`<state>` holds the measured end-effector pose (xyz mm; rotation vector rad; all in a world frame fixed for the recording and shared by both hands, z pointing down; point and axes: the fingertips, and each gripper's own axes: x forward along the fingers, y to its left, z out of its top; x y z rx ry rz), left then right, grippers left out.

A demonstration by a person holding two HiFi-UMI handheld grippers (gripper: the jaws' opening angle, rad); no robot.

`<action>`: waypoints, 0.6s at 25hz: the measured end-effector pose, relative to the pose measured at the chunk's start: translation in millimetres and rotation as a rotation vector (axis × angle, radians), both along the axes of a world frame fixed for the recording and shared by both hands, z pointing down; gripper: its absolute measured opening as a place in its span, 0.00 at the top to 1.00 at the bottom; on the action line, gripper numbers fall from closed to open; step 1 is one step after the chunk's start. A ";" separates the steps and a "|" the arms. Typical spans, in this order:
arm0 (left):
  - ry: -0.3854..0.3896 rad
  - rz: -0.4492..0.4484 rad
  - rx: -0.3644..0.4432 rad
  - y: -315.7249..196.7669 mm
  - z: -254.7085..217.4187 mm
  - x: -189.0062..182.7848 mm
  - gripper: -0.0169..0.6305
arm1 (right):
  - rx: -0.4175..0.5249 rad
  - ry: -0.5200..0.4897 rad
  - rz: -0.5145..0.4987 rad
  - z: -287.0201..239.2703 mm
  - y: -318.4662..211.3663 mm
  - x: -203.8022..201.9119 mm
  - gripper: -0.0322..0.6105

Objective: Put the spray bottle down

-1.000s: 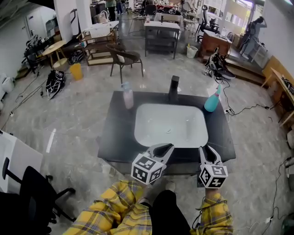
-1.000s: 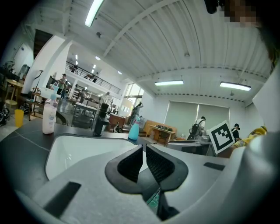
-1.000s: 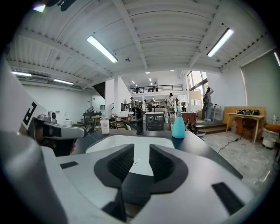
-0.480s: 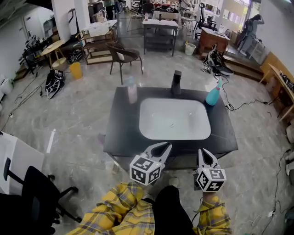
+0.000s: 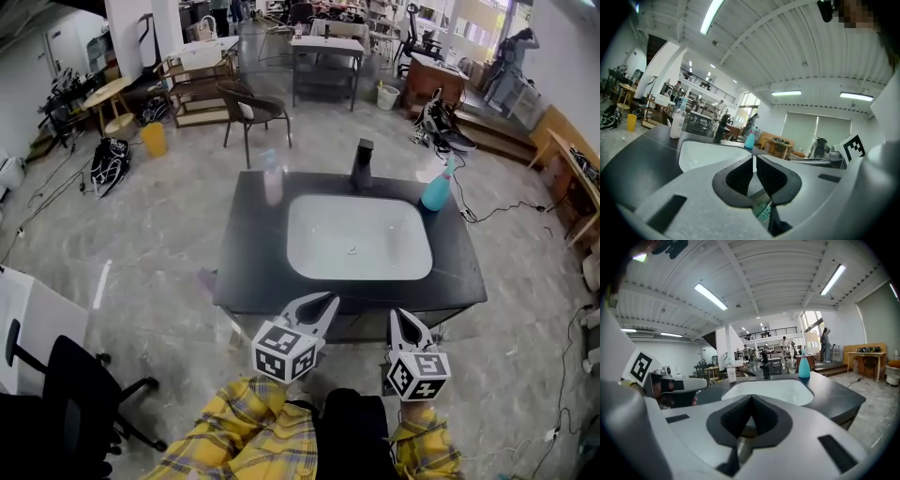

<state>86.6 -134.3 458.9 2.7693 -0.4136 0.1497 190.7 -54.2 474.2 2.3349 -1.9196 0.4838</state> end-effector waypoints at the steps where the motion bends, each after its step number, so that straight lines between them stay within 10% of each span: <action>1: 0.000 -0.006 0.003 -3.3 0.1 -0.9 0.94 | 0.000 -0.006 -0.001 2.1 -1.2 -0.1 0.94; 15: -0.002 -0.043 0.005 -11.6 -2.7 -0.9 0.94 | -0.015 -0.008 -0.049 4.7 -10.4 -1.9 0.94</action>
